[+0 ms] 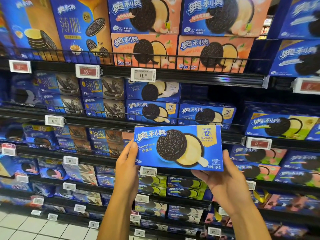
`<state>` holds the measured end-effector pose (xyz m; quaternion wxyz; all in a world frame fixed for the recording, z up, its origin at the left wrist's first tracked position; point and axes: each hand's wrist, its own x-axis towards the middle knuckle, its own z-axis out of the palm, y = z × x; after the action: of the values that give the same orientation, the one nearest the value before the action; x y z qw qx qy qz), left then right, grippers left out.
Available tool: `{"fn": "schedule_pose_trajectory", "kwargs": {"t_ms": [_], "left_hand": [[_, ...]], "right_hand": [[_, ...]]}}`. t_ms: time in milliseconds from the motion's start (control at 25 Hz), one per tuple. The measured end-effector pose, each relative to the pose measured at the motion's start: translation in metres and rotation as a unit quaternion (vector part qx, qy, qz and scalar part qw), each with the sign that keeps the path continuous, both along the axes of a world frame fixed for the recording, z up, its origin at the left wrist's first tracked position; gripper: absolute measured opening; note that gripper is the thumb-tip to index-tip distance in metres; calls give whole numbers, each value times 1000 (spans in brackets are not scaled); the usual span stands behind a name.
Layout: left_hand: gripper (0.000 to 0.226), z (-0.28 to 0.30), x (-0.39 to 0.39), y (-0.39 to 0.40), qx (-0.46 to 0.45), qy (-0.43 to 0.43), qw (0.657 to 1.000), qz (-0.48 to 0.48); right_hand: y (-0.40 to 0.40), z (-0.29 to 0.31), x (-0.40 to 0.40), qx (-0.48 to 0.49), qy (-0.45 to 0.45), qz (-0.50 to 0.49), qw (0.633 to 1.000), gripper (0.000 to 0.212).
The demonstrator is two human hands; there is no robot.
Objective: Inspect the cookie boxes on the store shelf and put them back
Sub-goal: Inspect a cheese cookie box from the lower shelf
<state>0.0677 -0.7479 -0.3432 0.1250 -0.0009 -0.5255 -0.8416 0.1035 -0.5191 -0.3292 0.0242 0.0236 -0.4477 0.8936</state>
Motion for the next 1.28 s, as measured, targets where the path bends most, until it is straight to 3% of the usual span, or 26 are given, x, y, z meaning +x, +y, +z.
{"fn": "schedule_pose_trajectory", "kwargs": {"t_ms": [120, 200, 320, 400, 480, 600, 720, 960, 1160, 1280], "left_hand": [[29, 14, -2, 6, -99, -24, 993, 58], [33, 27, 9, 12, -142, 18, 988, 61], [72, 33, 31, 38, -138, 89, 980, -115], [91, 34, 34, 55, -118, 107, 972, -174], [81, 36, 31, 60, -99, 127, 973, -164], [51, 38, 17, 51, 14, 110, 982, -150], [51, 32, 3, 38, 134, 79, 971, -184], [52, 23, -16, 14, 272, 61, 927, -249], [52, 30, -27, 9, 303, 81, 899, -305], [53, 38, -32, 11, 301, 98, 891, -324]], "right_hand": [[-5, 12, 1, 33, 27, -30, 999, 41], [-11, 21, 4, 93, 62, -73, 991, 35], [-30, 32, 11, 212, 129, -124, 961, 33], [-46, 36, 14, 263, 169, -139, 940, 34], [-57, 35, 13, 300, 181, -136, 927, 38], [-65, 31, 11, 358, 182, -100, 910, 45], [-59, 26, 7, 349, 169, -95, 917, 41], [-16, 29, -14, 283, 121, -300, 903, 36], [-4, 39, -27, 170, 127, -148, 966, 59], [-7, 51, -27, 192, 164, -145, 957, 41]]}}
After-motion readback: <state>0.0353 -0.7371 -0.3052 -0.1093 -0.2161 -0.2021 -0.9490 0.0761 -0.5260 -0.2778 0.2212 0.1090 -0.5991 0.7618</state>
